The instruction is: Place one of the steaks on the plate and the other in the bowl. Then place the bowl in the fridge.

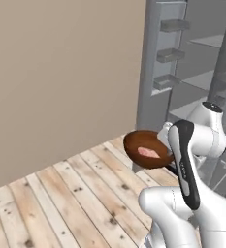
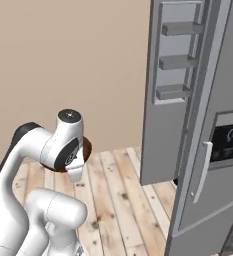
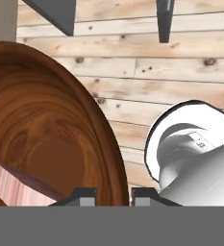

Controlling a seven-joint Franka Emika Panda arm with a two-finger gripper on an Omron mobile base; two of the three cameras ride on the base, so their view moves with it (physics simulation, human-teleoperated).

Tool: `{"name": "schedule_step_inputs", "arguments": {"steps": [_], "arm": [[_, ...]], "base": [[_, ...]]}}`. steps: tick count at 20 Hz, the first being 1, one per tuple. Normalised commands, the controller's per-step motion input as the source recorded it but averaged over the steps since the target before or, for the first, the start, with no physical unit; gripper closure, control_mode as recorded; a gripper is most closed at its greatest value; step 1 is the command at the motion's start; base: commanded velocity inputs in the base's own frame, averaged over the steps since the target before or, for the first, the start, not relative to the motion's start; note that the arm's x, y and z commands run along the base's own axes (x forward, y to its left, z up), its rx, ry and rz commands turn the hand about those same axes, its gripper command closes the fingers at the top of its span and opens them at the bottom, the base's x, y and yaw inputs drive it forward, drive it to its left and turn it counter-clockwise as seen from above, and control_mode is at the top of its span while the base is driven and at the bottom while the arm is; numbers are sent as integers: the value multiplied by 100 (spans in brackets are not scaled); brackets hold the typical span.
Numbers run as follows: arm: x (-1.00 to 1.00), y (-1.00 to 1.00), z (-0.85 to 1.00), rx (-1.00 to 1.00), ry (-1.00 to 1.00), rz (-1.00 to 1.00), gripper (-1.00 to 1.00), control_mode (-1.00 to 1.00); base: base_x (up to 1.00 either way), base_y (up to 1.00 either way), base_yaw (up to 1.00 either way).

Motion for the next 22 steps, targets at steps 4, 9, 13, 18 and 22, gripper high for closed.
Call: {"name": "schedule_step_inputs", "arguments": {"steps": [4, 9, 13, 18, 22], "arm": [[0, 0, 0, 0, 0, 0, 100, 100], [0, 0, 0, 0, 0, 0, 100, 100], [0, 0, 0, 0, 0, 0, 100, 100], [0, 0, 0, 0, 0, 0, 100, 100], [0, 0, 0, 0, 0, 0, 100, 100]], "base": [[60, 58, -33], [47, 74, -57], [35, 69, -71], [42, 57, -76], [48, 54, -77]]}}
